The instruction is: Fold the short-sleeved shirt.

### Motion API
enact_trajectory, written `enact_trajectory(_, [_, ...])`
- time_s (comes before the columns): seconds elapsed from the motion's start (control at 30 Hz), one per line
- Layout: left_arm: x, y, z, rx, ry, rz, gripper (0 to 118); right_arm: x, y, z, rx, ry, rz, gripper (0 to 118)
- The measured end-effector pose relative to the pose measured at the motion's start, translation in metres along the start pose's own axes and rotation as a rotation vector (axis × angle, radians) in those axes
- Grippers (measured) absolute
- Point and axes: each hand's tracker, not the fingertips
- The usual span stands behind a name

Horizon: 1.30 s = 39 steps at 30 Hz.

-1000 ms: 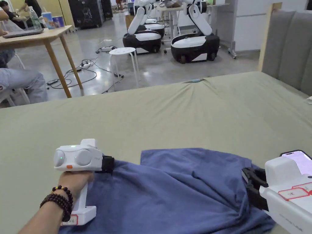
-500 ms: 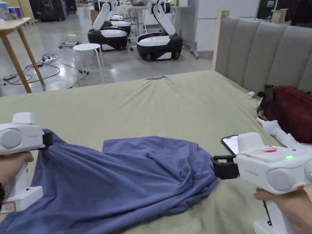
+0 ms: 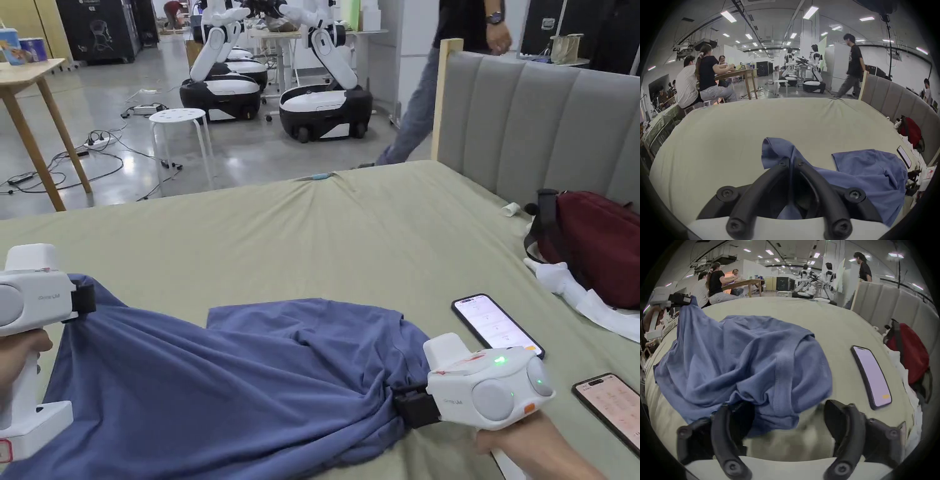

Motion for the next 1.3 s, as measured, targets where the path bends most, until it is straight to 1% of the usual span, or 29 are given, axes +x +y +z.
enact_trajectory(0.03, [-0.002, -0.001, -0.001, -0.004, 0.001, -0.002, 2, 0.000, 0.002, 0.001, 0.005, 0.017, 0.010, 61])
enact_trajectory(0.1, [-0.004, -0.004, -0.003, -0.007, 0.001, -0.005, 2, -0.007, 0.004, 0.007, 0.028, 0.074, 0.067, 9])
enact_trajectory(0.13, [-0.006, -0.005, -0.003, -0.009, 0.002, -0.004, 2, -0.011, 0.006, 0.010, 0.025, 0.102, 0.088, 7])
enact_trajectory(0.17, [-0.008, -0.005, -0.002, -0.010, 0.004, -0.001, 2, -0.016, 0.005, 0.015, 0.021, 0.074, 0.086, 7])
enact_trajectory(0.2, [-0.011, -0.004, 0.000, -0.009, 0.007, 0.008, 2, -0.022, 0.007, 0.019, 0.020, 0.022, 0.128, 7])
enact_trajectory(0.23, [-0.011, -0.004, 0.006, 0.000, 0.008, 0.016, 2, -0.025, 0.009, 0.024, 0.046, 0.015, 0.152, 7])
enact_trajectory(0.37, [-0.028, 0.011, 0.034, 0.069, 0.034, 0.035, 2, -0.029, 0.031, 0.060, 0.213, 0.043, 0.064, 7])
enact_trajectory(0.5, [-0.057, 0.044, 0.074, 0.169, 0.063, 0.085, 2, -0.037, 0.078, 0.105, 0.381, 0.041, 0.044, 6])
enact_trajectory(0.57, [-0.075, 0.067, 0.098, 0.212, 0.077, 0.119, 2, -0.045, 0.115, 0.130, 0.449, -0.004, 0.039, 6])
enact_trajectory(0.63, [-0.088, 0.090, 0.119, 0.260, 0.112, 0.123, 2, -0.050, 0.149, 0.146, 0.503, -0.003, 0.048, 6])
enact_trajectory(0.7, [-0.099, 0.115, 0.141, 0.319, 0.133, 0.114, 2, -0.052, 0.187, 0.159, 0.571, -0.003, 0.038, 6])
enact_trajectory(0.77, [-0.107, 0.141, 0.164, 0.377, 0.167, 0.112, 2, -0.055, 0.229, 0.171, 0.630, -0.027, 0.016, 6])
enact_trajectory(0.8, [-0.110, 0.150, 0.172, 0.394, 0.177, 0.121, 2, -0.056, 0.245, 0.176, 0.642, -0.026, 0.014, 6])
enact_trajectory(0.87, [-0.119, 0.172, 0.187, 0.431, 0.196, 0.143, 2, -0.055, 0.283, 0.184, 0.686, -0.018, -0.023, 6])
enact_trajectory(1.0, [-0.123, 0.200, 0.198, 0.487, 0.228, 0.168, 2, -0.057, 0.343, 0.191, 0.720, -0.030, -0.075, 6])
enact_trajectory(1.03, [-0.123, 0.205, 0.197, 0.495, 0.229, 0.171, 2, -0.058, 0.358, 0.192, 0.723, -0.041, -0.085, 6])
enact_trajectory(1.13, [-0.121, 0.223, 0.189, 0.504, 0.243, 0.165, 2, -0.061, 0.392, 0.198, 0.759, -0.094, -0.082, 6])
enact_trajectory(1.3, [-0.116, 0.245, 0.172, 0.511, 0.249, 0.190, 2, -0.050, 0.431, 0.208, 0.787, -0.096, -0.140, 6])
